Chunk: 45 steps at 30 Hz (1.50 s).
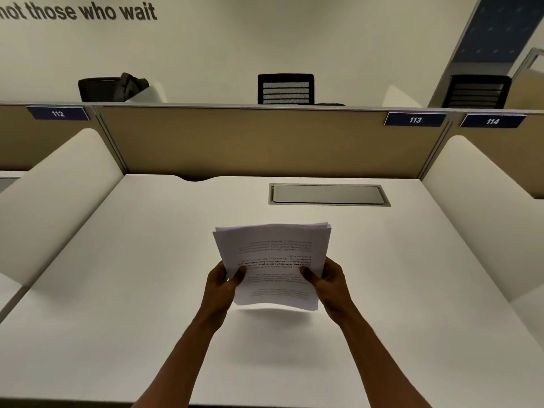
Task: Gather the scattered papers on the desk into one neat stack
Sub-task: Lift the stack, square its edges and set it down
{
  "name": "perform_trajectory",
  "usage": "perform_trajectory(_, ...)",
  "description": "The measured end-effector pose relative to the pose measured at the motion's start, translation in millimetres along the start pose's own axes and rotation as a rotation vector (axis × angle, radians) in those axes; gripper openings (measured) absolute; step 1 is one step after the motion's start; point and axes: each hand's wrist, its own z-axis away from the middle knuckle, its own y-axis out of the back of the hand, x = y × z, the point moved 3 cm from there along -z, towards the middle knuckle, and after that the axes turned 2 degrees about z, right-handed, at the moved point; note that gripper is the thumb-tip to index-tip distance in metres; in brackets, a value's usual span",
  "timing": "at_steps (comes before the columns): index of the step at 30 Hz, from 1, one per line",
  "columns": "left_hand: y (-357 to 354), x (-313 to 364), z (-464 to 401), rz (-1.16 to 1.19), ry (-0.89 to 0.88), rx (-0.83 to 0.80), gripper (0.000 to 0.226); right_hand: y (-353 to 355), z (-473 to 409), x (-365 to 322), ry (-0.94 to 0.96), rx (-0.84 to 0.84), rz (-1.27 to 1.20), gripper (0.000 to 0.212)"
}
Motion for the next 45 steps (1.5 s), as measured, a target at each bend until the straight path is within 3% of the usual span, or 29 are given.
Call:
perform_trajectory(3, 3, -11, 2, -0.037, -0.024, 0.063, 0.037, -3, 4, 20, -0.055, 0.016, 0.026, 0.03)
perform_trajectory(6, 1, -19, -1, -0.072, 0.003, 0.074, 0.025, -6, 4, 29, -0.089, 0.044, 0.058, 0.023)
perform_trajectory(12, -2, -16, 0, -0.098, -0.012, 0.088, 0.032, -5, 0, 24, -0.057, 0.042, 0.107, 0.021)
perform_trajectory(15, -2, -23, 1, -0.138, 0.014, 0.082, 0.027, -3, 1, 32, -0.065, 0.042, 0.142, 0.03)
perform_trajectory(31, -4, -16, 5, -0.268, 0.017, 0.066, 0.023, 4, 0, 33, -0.015, 0.082, 0.244, 0.028)
perform_trajectory(32, -3, -13, 4, -0.276, -0.003, 0.074, 0.026, 5, -1, 27, 0.012, 0.076, 0.271, 0.027)
perform_trajectory(34, 3, 1, 2, -0.367, -0.109, 0.161, 0.053, 8, -3, 16, 0.066, 0.058, 0.346, 0.016)
perform_trajectory(37, 0, 47, 2, -0.58, -0.393, 0.256, 0.087, 11, -6, -6, 0.16, 0.025, 0.477, 0.013)
perform_trajectory(39, -7, 85, 1, -0.74, -0.558, 0.184, 0.092, 11, -10, -16, 0.209, -0.006, 0.557, 0.014)
perform_trajectory(41, -13, 109, -5, -0.901, -0.627, 0.011, 0.083, 10, -14, -23, 0.229, -0.044, 0.619, 0.018)
perform_trajectory(43, -16, 116, -15, -0.984, -0.583, -0.178, 0.065, 6, -17, -30, 0.259, -0.08, 0.69, 0.02)
perform_trajectory(45, -18, 116, -21, -0.959, -0.509, -0.265, 0.041, 2, -18, -39, 0.296, -0.102, 0.774, 0.019)
